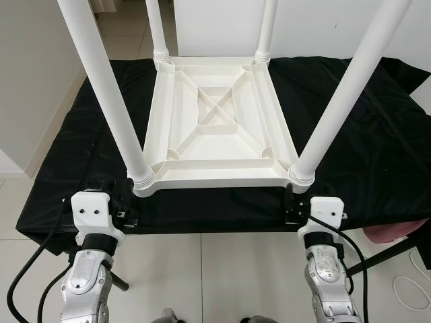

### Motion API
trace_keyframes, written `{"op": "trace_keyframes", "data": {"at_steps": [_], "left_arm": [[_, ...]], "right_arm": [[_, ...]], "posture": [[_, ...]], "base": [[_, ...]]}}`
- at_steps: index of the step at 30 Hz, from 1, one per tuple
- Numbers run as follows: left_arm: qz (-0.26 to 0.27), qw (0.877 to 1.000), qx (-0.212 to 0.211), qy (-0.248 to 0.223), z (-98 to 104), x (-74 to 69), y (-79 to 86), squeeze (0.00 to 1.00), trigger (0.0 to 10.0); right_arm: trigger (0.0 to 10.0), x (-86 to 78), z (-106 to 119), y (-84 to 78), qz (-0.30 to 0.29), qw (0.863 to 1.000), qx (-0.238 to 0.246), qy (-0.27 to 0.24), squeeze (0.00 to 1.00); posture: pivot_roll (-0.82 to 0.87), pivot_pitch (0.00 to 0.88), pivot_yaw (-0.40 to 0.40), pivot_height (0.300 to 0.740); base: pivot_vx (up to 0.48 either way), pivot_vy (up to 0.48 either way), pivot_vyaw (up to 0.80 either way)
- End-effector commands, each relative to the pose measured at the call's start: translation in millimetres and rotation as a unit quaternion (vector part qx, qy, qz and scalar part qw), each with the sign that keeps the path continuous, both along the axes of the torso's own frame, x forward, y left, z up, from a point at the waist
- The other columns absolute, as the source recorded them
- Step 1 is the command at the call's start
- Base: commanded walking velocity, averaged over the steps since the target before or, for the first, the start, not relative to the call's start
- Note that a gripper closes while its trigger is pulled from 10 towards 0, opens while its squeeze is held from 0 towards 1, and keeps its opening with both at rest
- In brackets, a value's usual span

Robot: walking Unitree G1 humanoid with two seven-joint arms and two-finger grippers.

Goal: Building children table

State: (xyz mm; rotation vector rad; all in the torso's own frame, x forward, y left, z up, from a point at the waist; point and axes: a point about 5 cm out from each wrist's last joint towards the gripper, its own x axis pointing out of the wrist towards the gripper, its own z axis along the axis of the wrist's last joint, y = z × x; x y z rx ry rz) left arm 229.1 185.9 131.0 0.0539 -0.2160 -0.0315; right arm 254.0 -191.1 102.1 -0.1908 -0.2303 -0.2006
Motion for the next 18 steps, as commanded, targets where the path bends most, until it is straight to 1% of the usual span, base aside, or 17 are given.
{"op": "trace_keyframes", "data": {"at_steps": [1, 3, 7, 8, 9, 10, 11, 13, 15, 17, 18], "left_arm": [[-0.031, 0.999, 0.019, -0.003, 3, 1.2, -6.7, 0.0, 10.0], [-0.051, 0.998, 0.029, -0.01, 8, 4.2, -12.1, 0.0, 10.0], [-0.071, 0.997, 0.036, -0.013, 10, 6.0, -16.2, 0.0, 10.0], [-0.077, 0.996, 0.037, -0.014, 10, 6.8, -17.6, 0.0, 10.0], [-0.086, 0.995, 0.044, -0.016, 12, 7.5, -20.0, 0.0, 10.0], [-0.086, 0.995, 0.044, -0.016, 12, 7.5, -20.0, 0.0, 10.0], [-0.091, 0.995, 0.049, -0.018, 13, 7.9, -21.4, 0.0, 10.0], [-0.106, 0.993, 0.054, -0.022, 14, 7.8, -26.4, 0.0, 10.0], [-0.118, 0.991, 0.064, -0.024, 15, 7.1, -31.5, 0.0, 10.0], [-0.118, 0.991, 0.064, -0.024, 15, 7.1, -31.5, 0.0, 10.0], [-0.151, 0.986, 0.075, -0.015, 15, 5.1, -43.6, 0.0, 10.0]], "right_arm": [[10.0, 4.7, 8, -8.3, -0.018, 1.0, 0.007, -0.009, 0.0], [10.0, 12.1, 14, -5.9, 0.004, 1.0, 0.015, -0.015, 0.0], [10.0, 17.2, 22, -2.4, 0.025, 0.999, 0.01, -0.028, 0.0], [10.0, 20.7, 26, 0.9, 0.045, 0.998, 0.012, -0.031, 0.0], [10.0, 25.1, 32, 6.6, 0.078, 0.996, 0.01, -0.037, 0.97], [10.0, 25.1, 32, 6.6, 0.078, 0.996, 0.01, -0.037, 0.97], [10.0, 27.8, 36, 10.5, 0.1, 0.994, 0.009, -0.04, 1.0], [10.0, 32.2, 44, 15.5, 0.134, 0.99, 0.008, -0.049, 1.0], [10.0, 35.0, 49, 17.5, 0.153, 0.987, 0.009, -0.053, 1.0], [10.0, 35.0, 49, 17.5, 0.153, 0.987, 0.009, -0.053, 1.0], [10.0, 38.9, 53, 17.8, 0.166, 0.985, 0.008, -0.05, 1.0]], "posture": [[-0.04, 0.073, 0.041, 0.74], [-0.04, 0.073, 0.041, 0.74], [-0.04, 0.068, 0.04, 0.74], [-0.04, 0.062, 0.042, 0.74], [-0.04, 0.062, 0.042, 0.74], [-0.04, 0.062, 0.042, 0.74], [-0.04, 0.062, 0.042, 0.74], [-0.05, 0.059, 0.044, 0.74], [-0.05, 0.062, 0.045, 0.74], [-0.05, 0.062, 0.045, 0.74], [-0.05, 0.072, 0.042, 0.74]], "base": [[0.0, 0.0, 0.0], [0.0, 0.0, 0.0], [0.0, 0.0, 0.0], [0.0, 0.0, 0.0], [0.0, 0.0, 0.0], [0.0, 0.0, 0.0], [0.0, 0.0, 0.0], [0.0, 0.0, 0.0], [0.0, 0.0, 0.0], [0.0, 0.0, 0.0], [0.0, 0.0, 0.0]]}}
